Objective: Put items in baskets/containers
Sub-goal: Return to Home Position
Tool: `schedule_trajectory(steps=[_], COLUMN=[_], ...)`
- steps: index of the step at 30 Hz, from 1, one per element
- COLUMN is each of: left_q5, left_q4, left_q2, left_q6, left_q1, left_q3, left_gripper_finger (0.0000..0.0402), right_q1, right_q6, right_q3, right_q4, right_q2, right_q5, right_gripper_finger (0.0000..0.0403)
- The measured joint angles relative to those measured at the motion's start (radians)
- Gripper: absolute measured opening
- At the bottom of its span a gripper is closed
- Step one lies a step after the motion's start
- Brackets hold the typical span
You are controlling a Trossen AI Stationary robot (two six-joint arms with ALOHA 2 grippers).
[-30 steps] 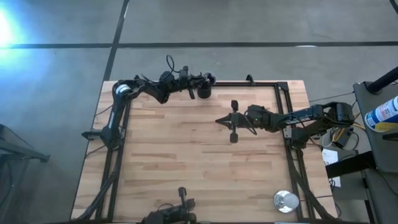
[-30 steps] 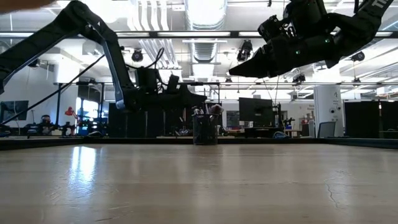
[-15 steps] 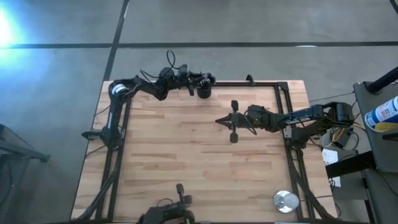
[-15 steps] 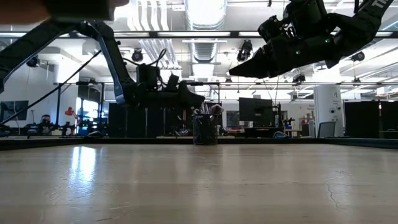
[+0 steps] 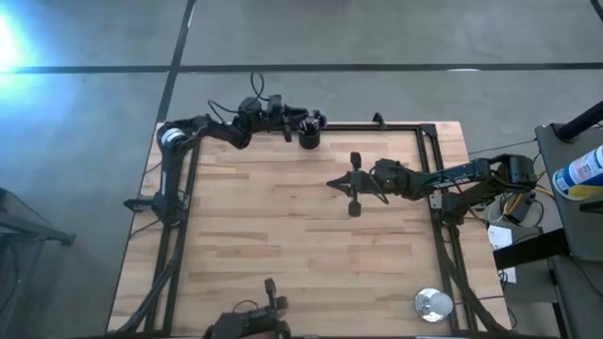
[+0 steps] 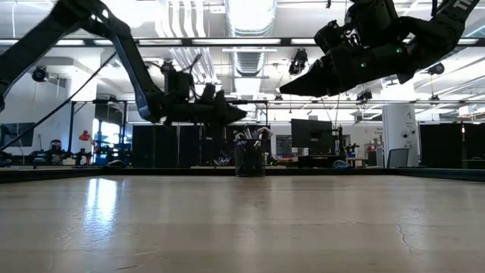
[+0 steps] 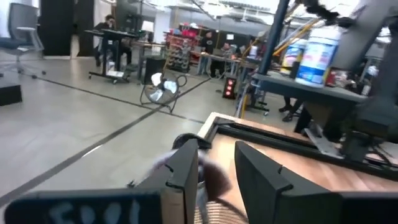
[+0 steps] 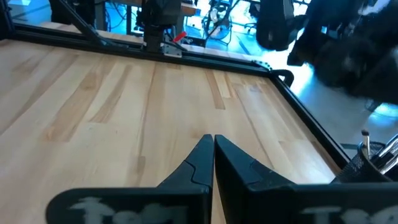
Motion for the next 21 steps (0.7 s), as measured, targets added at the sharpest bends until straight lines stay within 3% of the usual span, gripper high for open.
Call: schedule_trajectory(steps=[3, 7, 11, 15, 21], left_q5=[0.019, 0.026, 0.022, -0.01, -0.073], left_q4=[-0.064, -0.142, -0.145, -0.135, -0.126], left_q2=[-0.085, -0.219, -0.353, -0.483, -0.676], left_q6=[0.038, 0.156, 0.202, 0.237, 0.234], left_q1=[0.001, -0.004, -0.021, -0.051, -0.118], left_q3=[-0.043, -0.149, -0.296, -0.448, -0.651], left_gripper_finger=[0.0091, 0.0055, 0.0008, 0.0001, 0.0], right_q1=[-0.004, -0.054, -0.125, -0.185, -0.245], right_q6=[0.002, 0.021, 0.023, 0.014, 0.016], right_q3=[0.0, -0.005, -0.015, -0.035, -0.119], right_q4=[-0.016, -0.018, -0.017, 0.012, 0.11], right_q2=[-0.001, -0.005, -0.005, -0.015, -0.08], right_q5=[-0.01, -0.149, -0.222, -0.273, -0.253], right_gripper_finger=[0.0008, 0.0008, 0.0008, 0.0008, 0.0008])
